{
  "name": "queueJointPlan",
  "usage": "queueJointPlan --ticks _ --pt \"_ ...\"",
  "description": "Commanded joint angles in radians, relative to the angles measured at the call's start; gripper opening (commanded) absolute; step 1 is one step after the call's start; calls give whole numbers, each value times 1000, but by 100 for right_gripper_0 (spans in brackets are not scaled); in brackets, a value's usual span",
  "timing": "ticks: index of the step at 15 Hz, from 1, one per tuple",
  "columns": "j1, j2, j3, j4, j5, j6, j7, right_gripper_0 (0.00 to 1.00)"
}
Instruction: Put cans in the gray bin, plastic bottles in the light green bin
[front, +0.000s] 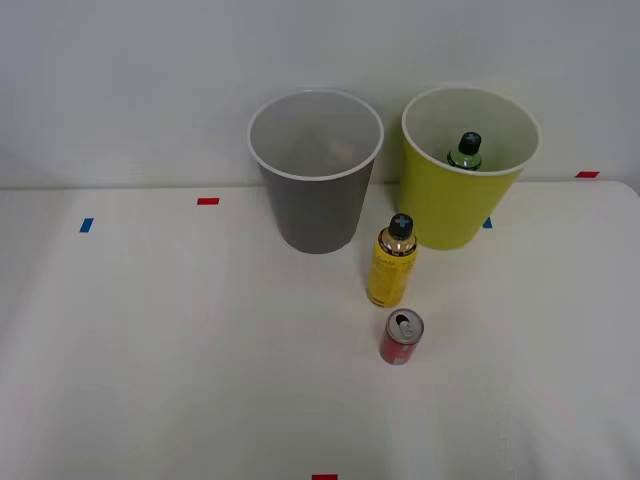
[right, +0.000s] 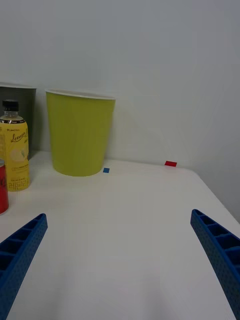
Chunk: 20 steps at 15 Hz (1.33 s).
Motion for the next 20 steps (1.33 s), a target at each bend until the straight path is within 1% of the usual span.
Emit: queueJointPlan --ticks 1,11,12,13,15,18,20 --pt "0 0 0 0 0 0 0 100" --pt "0 0 0 0 0 0 0 100" --pt "-28 15 18 25 6 11 0 100" --pt "-32 12 29 38 -5 9 0 100" --pt "-34 -17 72 54 -41 -5 14 100" --pt "-34 -49 78 57 -15 -23 31 100" --pt "-34 -57 87 58 -15 -23 44 100"
